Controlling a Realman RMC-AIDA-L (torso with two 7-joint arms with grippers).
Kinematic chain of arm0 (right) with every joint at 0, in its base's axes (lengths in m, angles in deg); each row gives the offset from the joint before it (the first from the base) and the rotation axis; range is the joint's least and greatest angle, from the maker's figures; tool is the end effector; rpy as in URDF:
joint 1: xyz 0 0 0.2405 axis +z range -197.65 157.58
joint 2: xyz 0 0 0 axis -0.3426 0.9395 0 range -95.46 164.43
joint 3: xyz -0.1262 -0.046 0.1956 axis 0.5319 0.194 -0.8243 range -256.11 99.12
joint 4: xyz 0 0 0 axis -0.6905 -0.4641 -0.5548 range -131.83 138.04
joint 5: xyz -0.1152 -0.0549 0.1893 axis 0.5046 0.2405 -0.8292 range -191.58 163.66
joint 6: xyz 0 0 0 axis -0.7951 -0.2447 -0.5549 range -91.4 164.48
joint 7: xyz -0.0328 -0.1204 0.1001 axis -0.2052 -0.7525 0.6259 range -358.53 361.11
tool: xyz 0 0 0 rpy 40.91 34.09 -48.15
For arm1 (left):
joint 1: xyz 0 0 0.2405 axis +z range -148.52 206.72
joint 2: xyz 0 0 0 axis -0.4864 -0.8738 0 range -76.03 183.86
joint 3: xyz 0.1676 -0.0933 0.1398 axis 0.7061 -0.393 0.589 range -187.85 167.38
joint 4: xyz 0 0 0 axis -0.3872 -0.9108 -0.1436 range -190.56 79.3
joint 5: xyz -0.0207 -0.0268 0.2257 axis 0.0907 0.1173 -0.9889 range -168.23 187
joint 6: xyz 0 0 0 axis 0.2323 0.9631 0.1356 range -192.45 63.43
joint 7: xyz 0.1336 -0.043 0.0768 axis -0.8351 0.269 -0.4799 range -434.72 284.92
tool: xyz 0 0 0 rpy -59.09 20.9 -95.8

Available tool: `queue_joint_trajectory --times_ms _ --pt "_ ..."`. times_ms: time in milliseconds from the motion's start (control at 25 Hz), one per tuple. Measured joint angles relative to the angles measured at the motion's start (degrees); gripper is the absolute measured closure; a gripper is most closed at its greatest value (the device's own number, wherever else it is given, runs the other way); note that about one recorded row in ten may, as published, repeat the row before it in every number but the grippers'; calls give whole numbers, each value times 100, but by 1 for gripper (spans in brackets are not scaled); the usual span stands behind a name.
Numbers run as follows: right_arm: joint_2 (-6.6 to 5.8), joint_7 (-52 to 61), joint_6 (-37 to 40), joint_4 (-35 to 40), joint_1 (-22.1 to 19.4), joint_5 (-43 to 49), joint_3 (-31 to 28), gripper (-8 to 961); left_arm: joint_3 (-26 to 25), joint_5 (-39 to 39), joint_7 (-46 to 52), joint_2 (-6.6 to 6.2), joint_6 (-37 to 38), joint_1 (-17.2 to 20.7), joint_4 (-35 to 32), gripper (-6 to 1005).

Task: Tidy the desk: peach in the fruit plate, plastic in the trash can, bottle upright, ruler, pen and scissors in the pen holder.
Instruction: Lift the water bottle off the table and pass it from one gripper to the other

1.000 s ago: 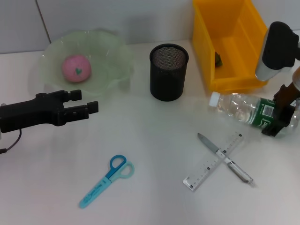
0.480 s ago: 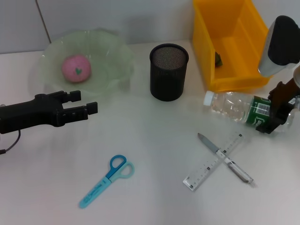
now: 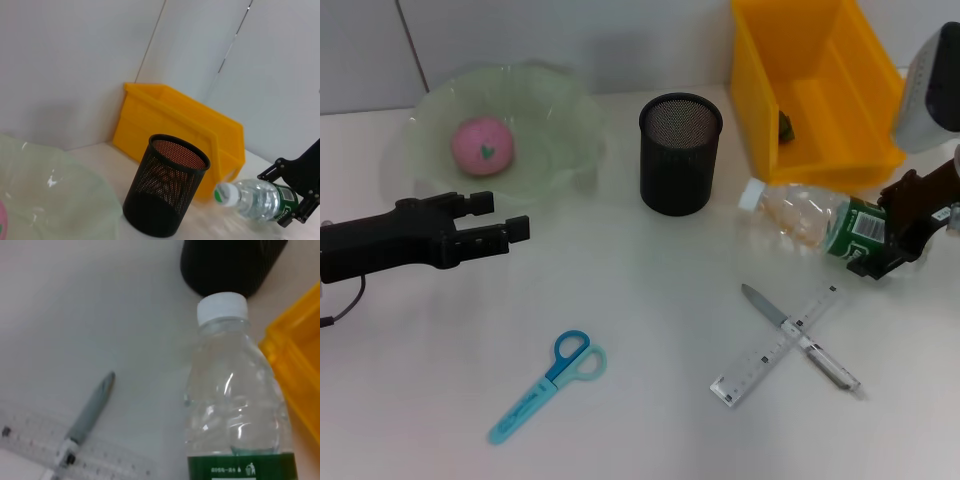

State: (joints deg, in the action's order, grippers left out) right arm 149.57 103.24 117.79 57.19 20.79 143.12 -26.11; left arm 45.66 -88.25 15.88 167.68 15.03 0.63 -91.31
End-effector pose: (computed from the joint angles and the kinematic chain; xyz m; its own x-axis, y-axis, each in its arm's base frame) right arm 0.2664 0.4046 0.0488 0.8567 -0.4019 0.3233 -0.2568 -0.8759 -0.4084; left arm -0.2554 0.3633 0.0058 0.6891 0.4753 0.5470 0.6252 -0.7716 -0.1171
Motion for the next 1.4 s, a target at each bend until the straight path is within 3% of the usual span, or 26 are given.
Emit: queue_joint_trajectory --times_ms 280,480,840,1080,1400 --pt "-31 -399 -13 189 -360 -635 -169 181 0 0 0 -1 -3 -29 0 185" --pt "7 -1104 -14 215 -602 -1273 -645 181 -46 0 0 -4 -35 -46 0 185" --pt "10 -1856 -70 216 -976 -2564 -683 181 -61 -1 0 22 -12 -74 0 185" --pt "102 -2420 -70 118 -1151 -3454 -686 181 -62 1 0 80 0 -90 -1 185" --pt "245 -2882 -125 -349 -1051 -3852 -688 181 -61 166 -9 160 110 -90 -58 185"
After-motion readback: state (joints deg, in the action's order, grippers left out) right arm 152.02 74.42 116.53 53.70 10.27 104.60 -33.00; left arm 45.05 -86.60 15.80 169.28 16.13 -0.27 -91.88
